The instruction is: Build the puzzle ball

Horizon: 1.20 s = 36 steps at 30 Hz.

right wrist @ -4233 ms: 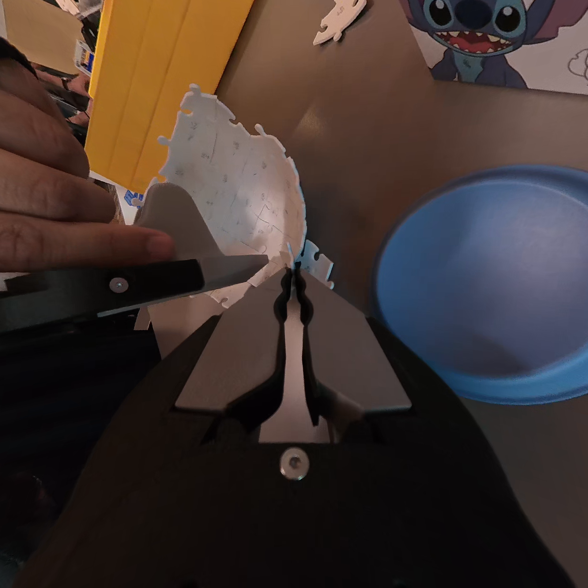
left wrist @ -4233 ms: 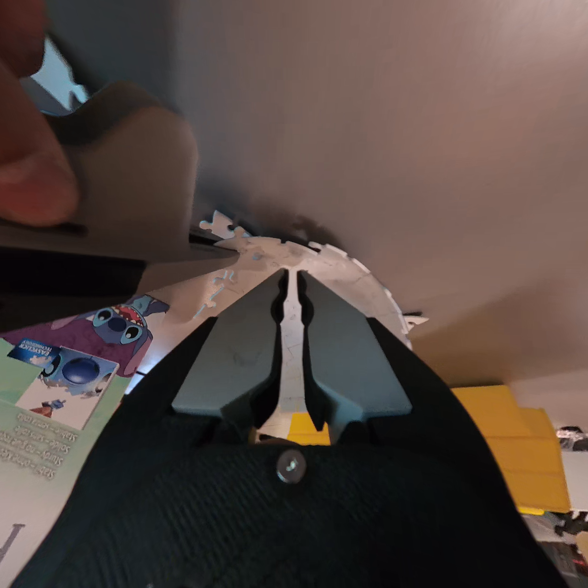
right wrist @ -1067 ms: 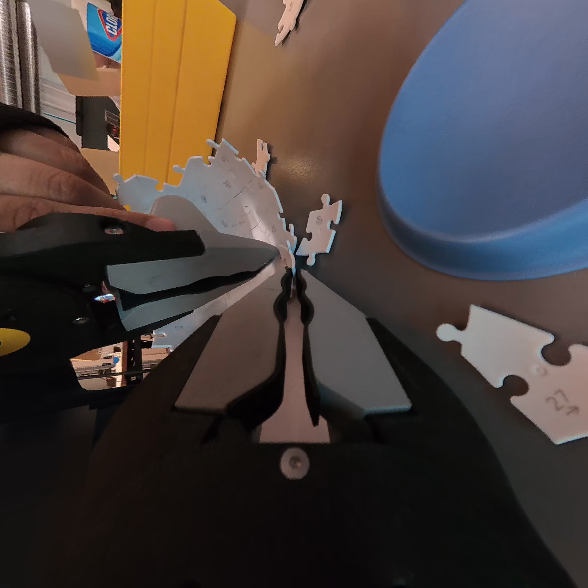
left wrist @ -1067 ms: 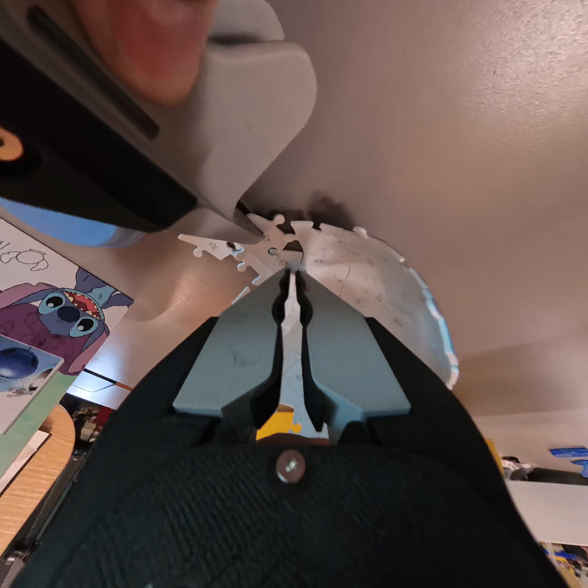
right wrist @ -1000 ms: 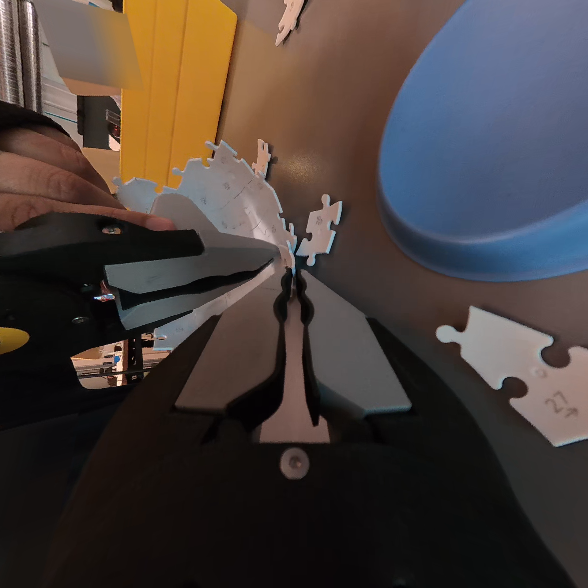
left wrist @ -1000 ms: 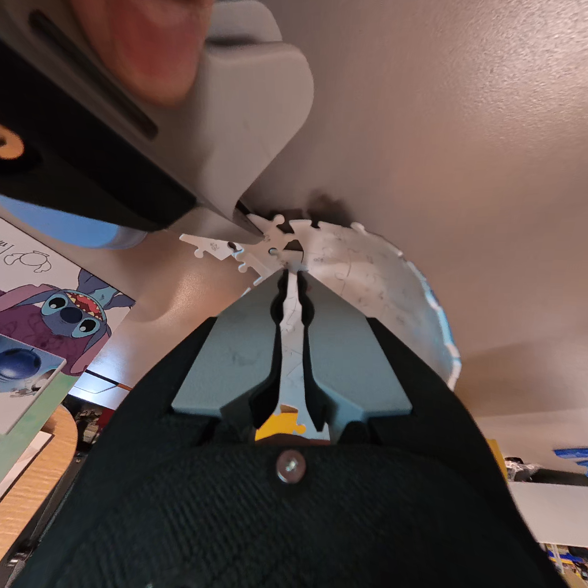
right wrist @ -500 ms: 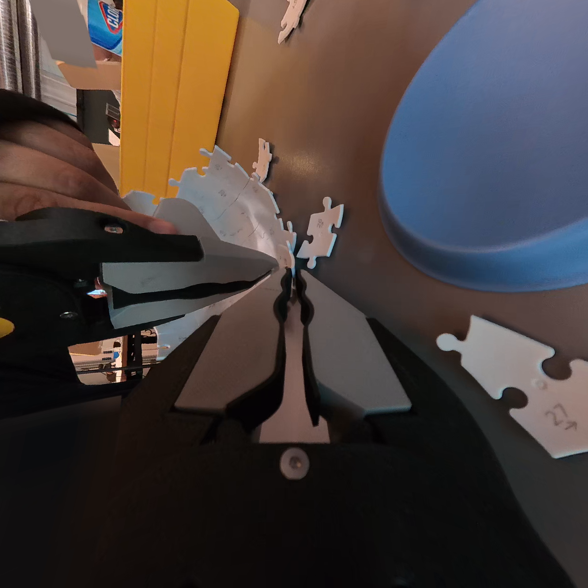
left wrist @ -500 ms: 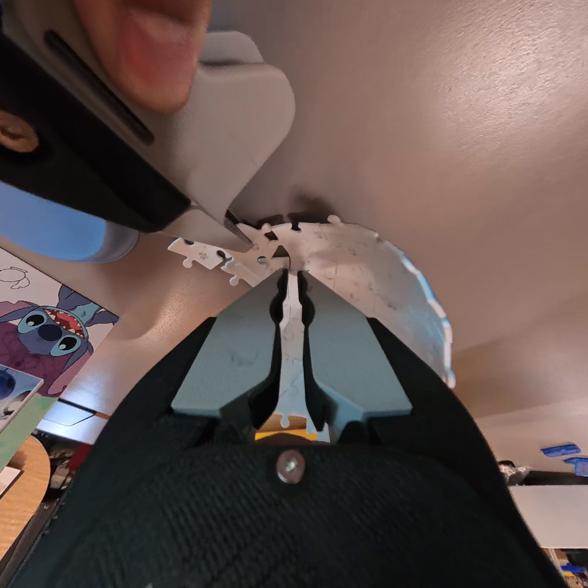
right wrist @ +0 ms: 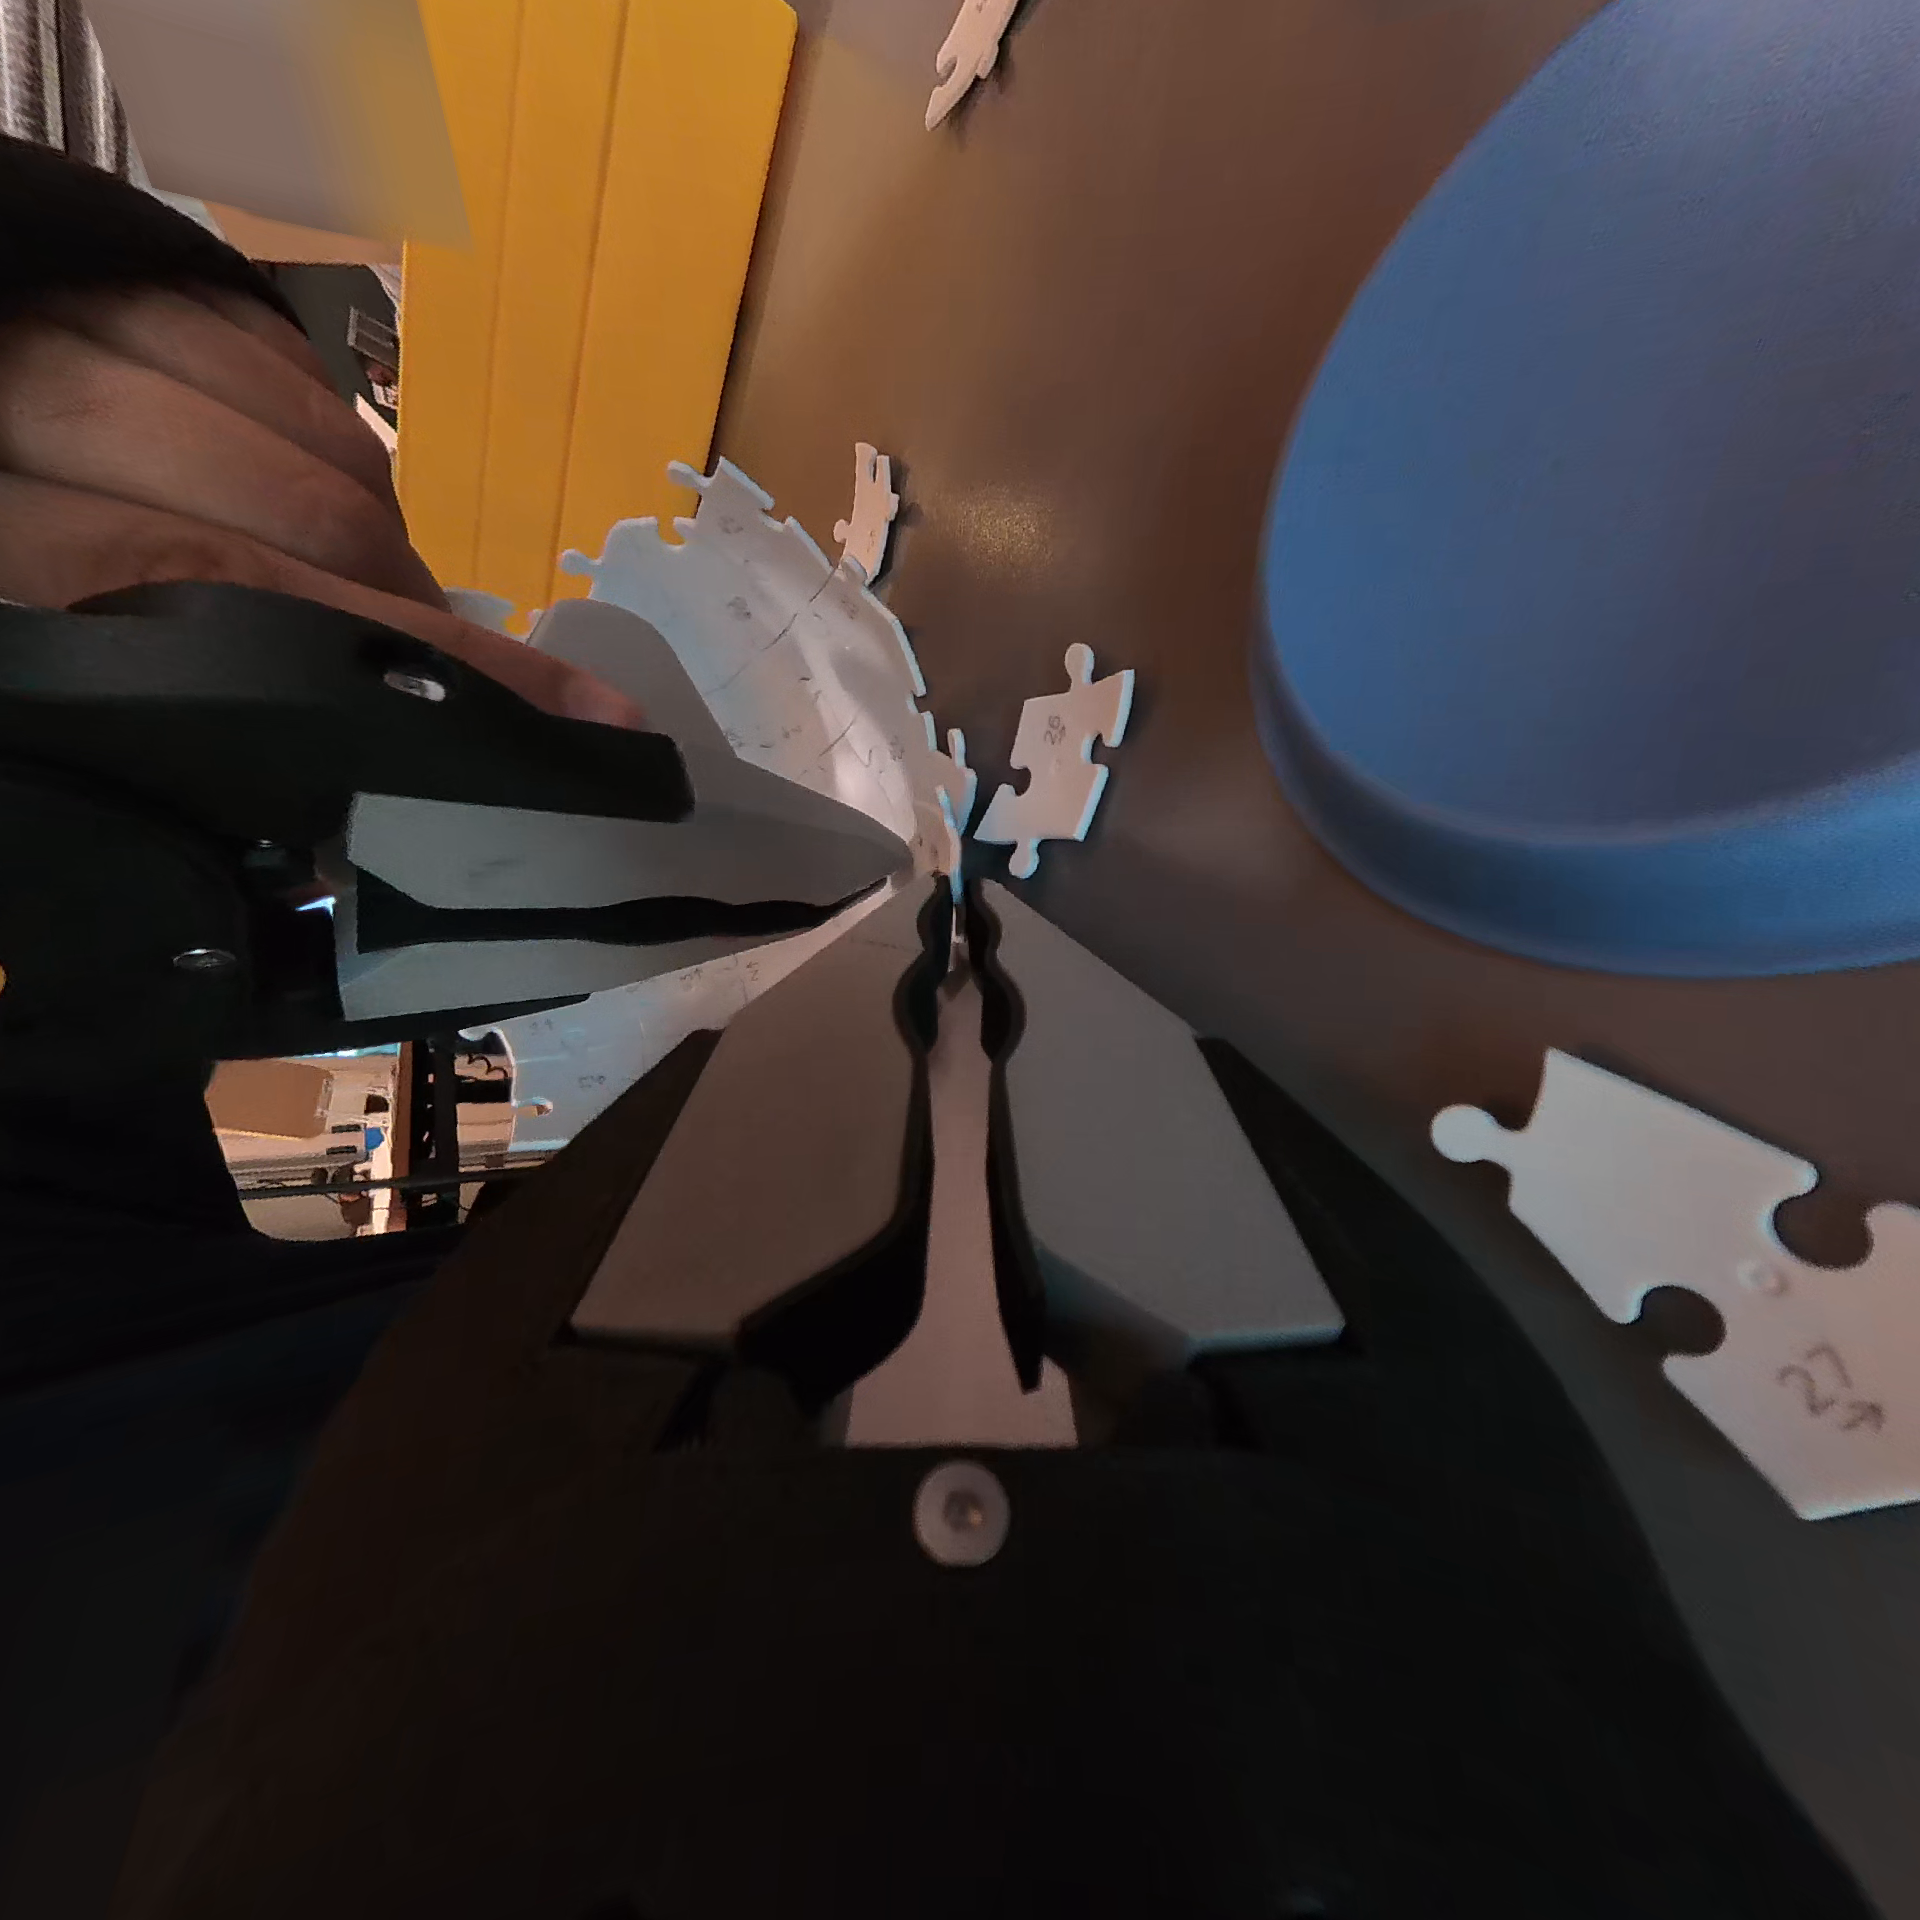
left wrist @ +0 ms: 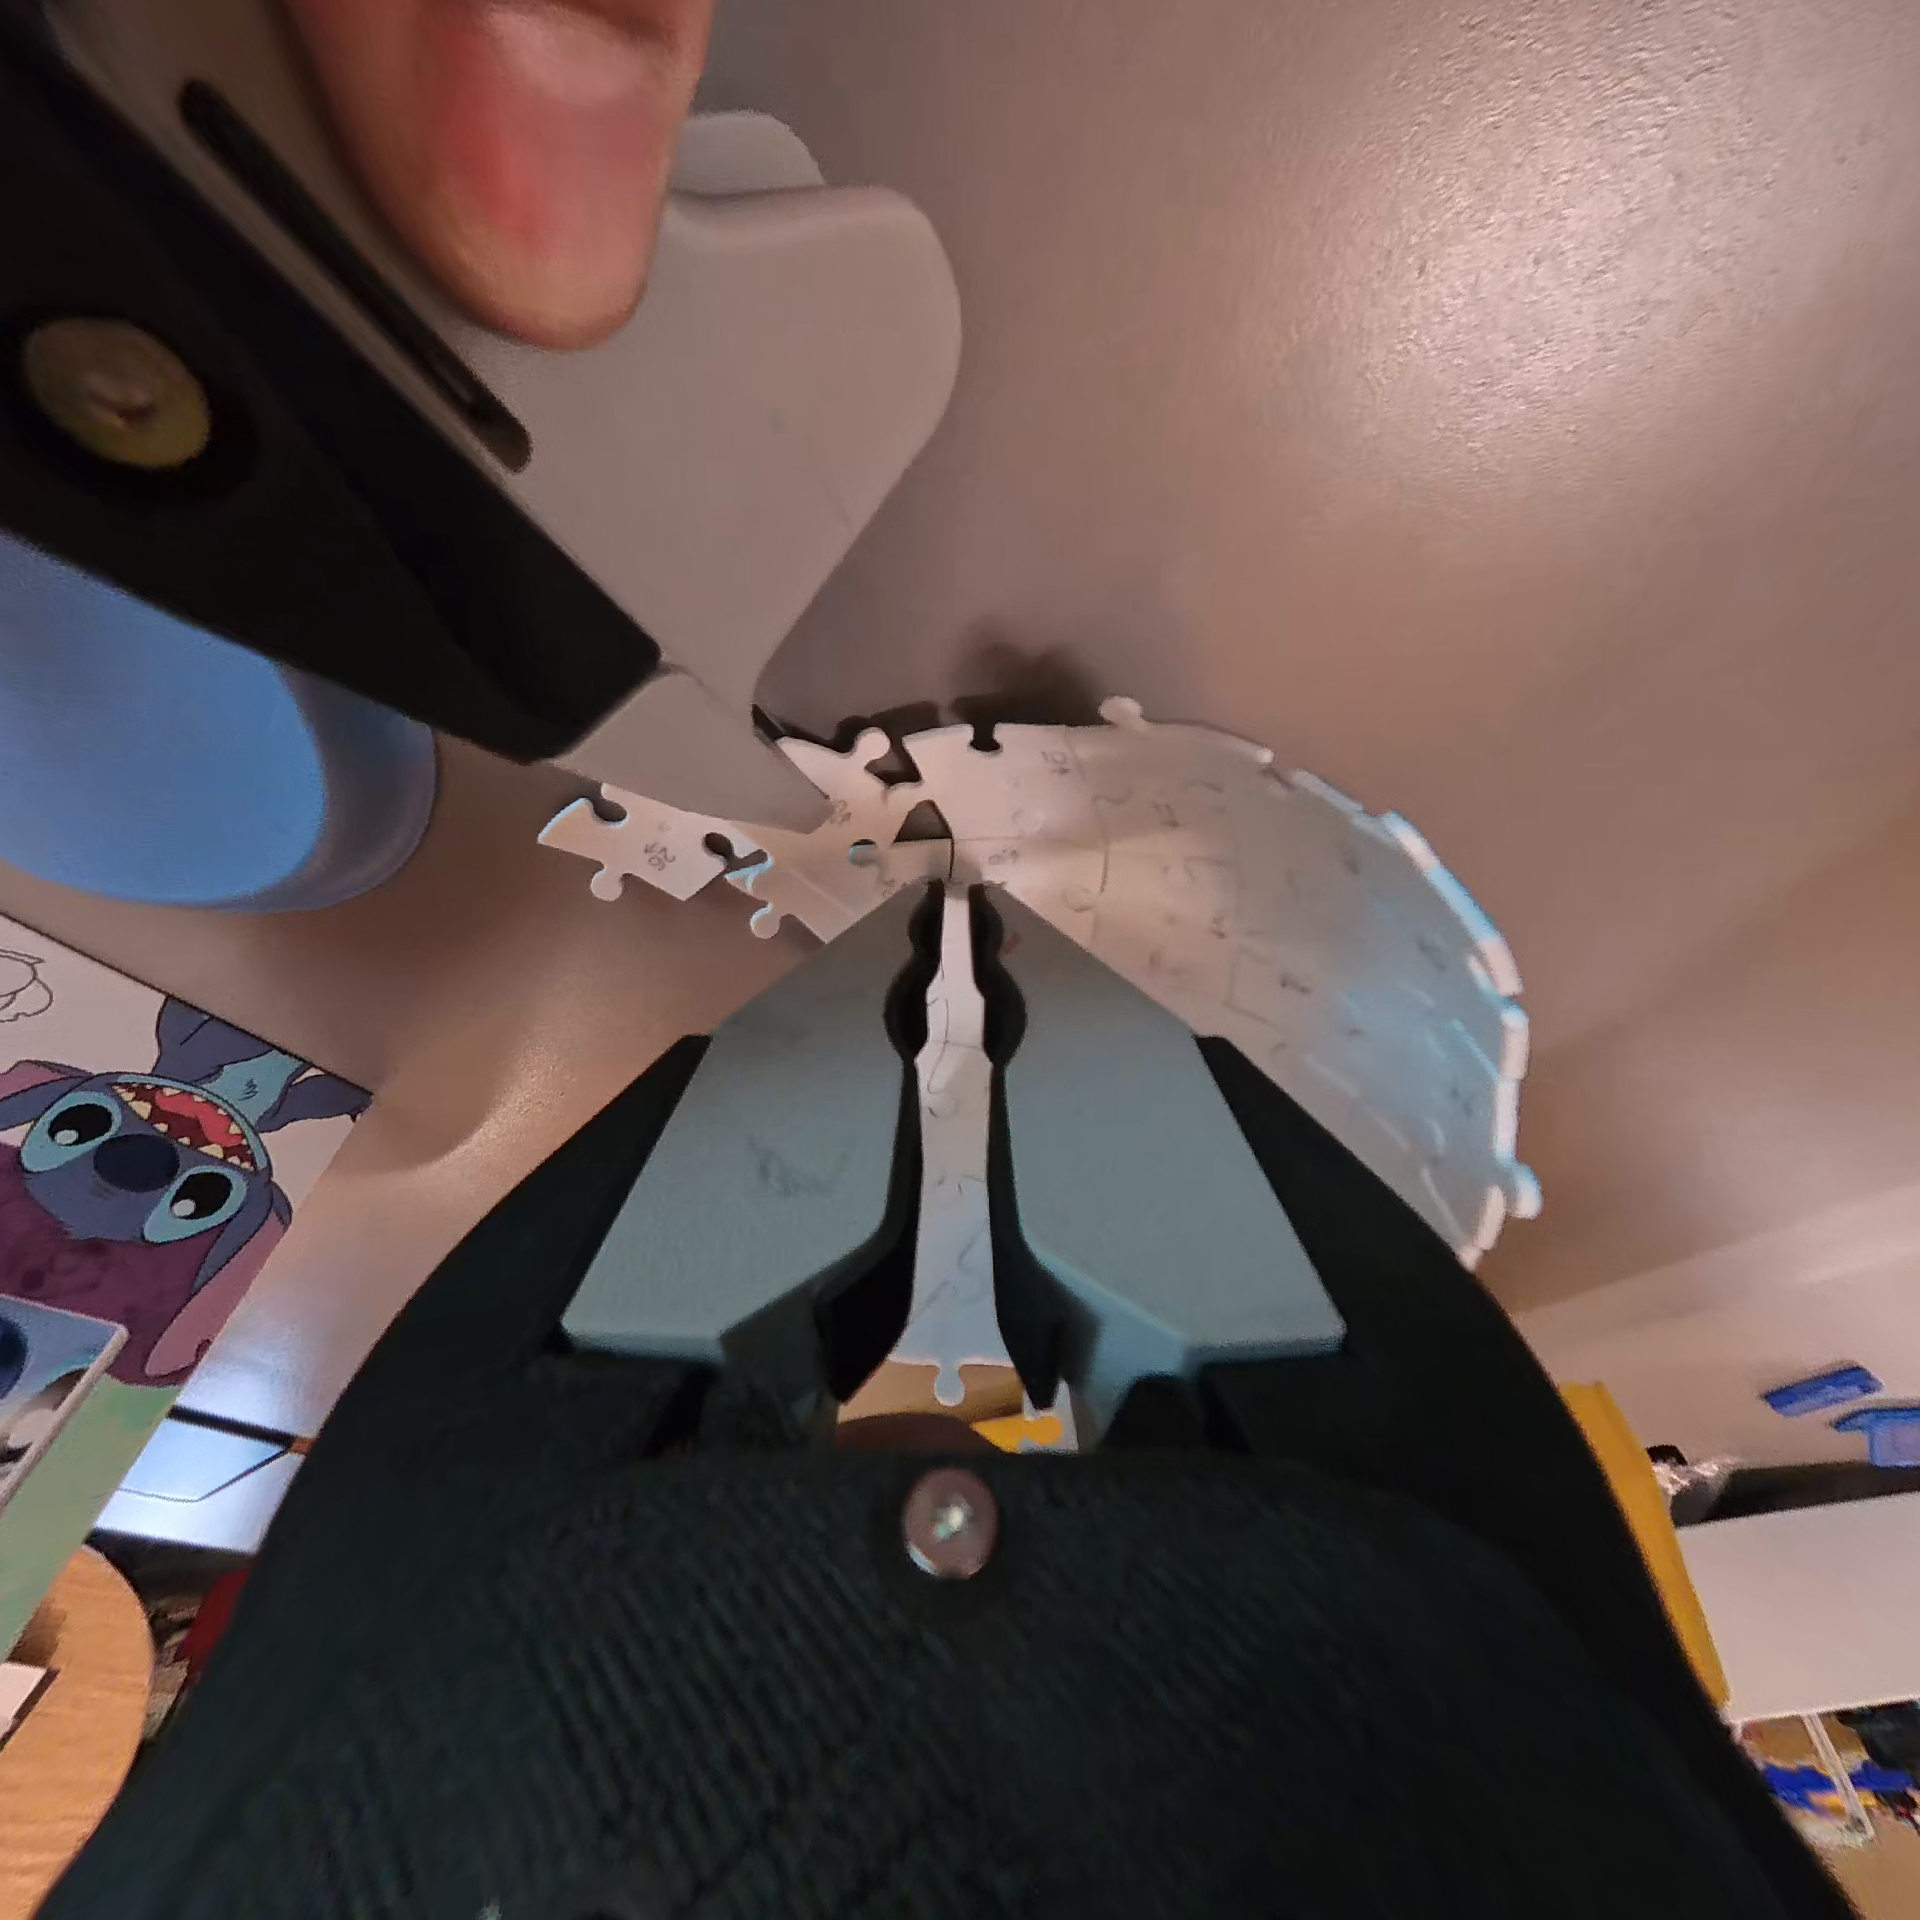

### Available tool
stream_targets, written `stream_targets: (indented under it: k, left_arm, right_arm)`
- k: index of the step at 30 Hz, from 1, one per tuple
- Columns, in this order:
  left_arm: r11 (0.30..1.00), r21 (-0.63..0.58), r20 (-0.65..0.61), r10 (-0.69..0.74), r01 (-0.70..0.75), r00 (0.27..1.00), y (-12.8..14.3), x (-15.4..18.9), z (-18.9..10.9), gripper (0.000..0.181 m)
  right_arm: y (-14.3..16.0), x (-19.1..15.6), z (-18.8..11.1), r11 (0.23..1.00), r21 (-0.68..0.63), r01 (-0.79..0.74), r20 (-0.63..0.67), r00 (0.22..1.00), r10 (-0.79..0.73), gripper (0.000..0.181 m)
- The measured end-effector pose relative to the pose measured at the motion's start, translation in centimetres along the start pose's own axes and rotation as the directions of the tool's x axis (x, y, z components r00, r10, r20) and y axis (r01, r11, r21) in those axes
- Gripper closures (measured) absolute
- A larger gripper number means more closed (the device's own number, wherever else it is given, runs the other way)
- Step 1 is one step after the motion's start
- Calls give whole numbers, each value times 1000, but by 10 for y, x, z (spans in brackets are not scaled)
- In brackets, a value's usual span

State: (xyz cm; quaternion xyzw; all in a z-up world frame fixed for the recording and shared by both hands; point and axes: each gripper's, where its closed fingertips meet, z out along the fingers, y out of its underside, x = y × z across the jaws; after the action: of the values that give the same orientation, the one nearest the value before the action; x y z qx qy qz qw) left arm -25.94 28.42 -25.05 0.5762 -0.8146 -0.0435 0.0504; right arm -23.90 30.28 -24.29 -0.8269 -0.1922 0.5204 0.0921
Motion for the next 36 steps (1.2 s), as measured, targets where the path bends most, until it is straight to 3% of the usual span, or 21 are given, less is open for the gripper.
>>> stream_targets:
  k: [13,22,36]
  left_arm:
    - [1000,-2,15,10,-10,1000,-3,1,0,181]
    - [1000,-9,33,9,-8,999,-3,2,0,181]
    - [999,-26,1,42,-42,999,1,10,0,167]
  right_arm:
    - [6,-10,-14,982,-190,5,17,1000,-2,181]
    - [23,-10,-17,985,-165,-57,44,997,65,181]
    - [12,-1,-4,988,-152,5,-43,999,-12,181]
